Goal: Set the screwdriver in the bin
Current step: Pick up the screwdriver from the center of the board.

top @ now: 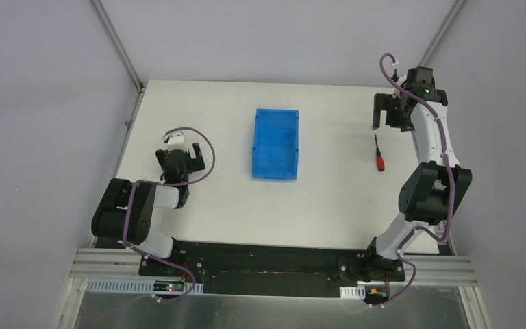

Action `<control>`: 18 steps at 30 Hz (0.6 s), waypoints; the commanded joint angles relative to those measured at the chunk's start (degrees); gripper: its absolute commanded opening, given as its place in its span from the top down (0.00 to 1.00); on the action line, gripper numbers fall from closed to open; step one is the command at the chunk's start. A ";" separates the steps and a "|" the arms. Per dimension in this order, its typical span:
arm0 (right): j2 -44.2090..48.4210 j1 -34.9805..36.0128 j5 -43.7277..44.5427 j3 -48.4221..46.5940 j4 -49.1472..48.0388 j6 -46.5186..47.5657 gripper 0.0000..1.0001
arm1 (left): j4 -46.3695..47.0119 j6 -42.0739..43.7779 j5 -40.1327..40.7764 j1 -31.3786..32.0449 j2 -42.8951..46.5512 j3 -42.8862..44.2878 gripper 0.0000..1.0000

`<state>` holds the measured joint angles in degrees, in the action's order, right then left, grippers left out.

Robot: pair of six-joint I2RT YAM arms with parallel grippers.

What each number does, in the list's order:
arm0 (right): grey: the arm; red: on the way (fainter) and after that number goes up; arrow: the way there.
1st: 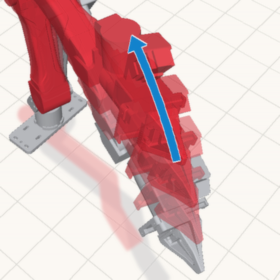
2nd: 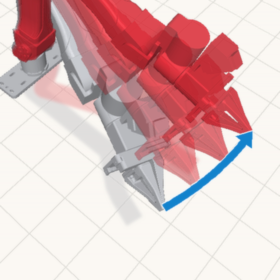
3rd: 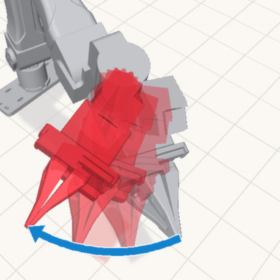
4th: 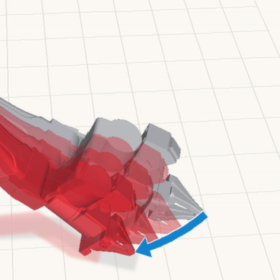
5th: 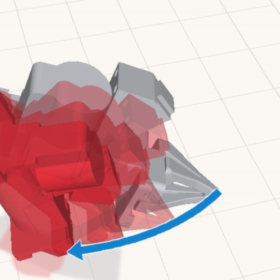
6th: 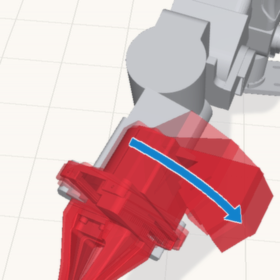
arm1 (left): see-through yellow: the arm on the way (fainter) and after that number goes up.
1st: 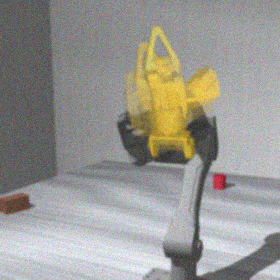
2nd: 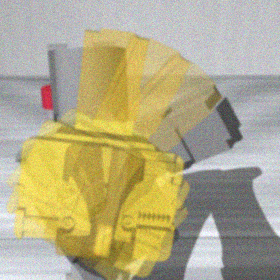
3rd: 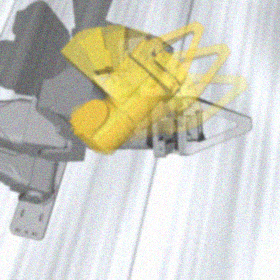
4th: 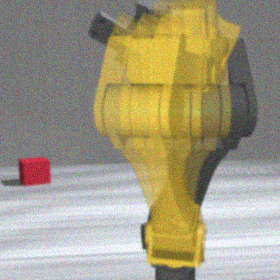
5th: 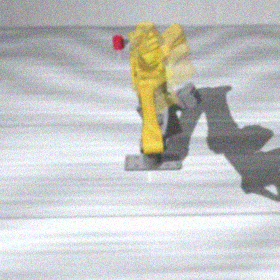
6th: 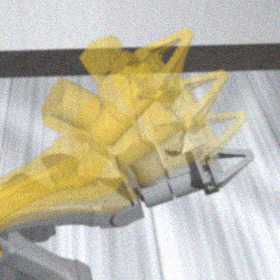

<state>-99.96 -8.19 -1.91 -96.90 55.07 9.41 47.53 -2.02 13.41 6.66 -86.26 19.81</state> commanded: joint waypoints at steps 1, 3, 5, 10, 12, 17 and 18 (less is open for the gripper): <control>0.57 0.36 0.81 1.10 -2.80 1.95 0.02 | 1.11 -0.35 0.75 -0.28 0.04 0.75 0.01; 0.36 0.36 0.84 1.63 -3.67 2.30 0.02 | 1.08 -0.35 0.74 -0.29 0.08 0.75 0.01; -0.14 0.36 0.84 2.03 -3.87 2.69 0.02 | 1.08 -0.35 0.79 -0.29 0.04 0.75 0.01; -1.41 0.36 0.61 2.72 -4.33 3.28 0.02 | 1.05 -0.35 0.74 -0.28 0.04 0.76 0.01; -2.02 0.36 0.51 2.90 -4.44 3.43 0.02 | 1.03 -0.35 0.74 -0.29 0.04 0.75 0.01; -3.73 0.32 1.44 3.74 -5.36 3.86 0.02 | 1.09 -0.31 0.74 -0.27 0.04 0.77 0.01; -4.34 0.38 1.47 3.82 -5.38 3.94 0.02 | 1.08 -0.35 0.74 -0.24 0.04 0.80 0.01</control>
<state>-103.31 -8.19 -1.67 -93.58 51.77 12.19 47.53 -2.02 13.41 6.66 -86.26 19.81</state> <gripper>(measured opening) 0.984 0.992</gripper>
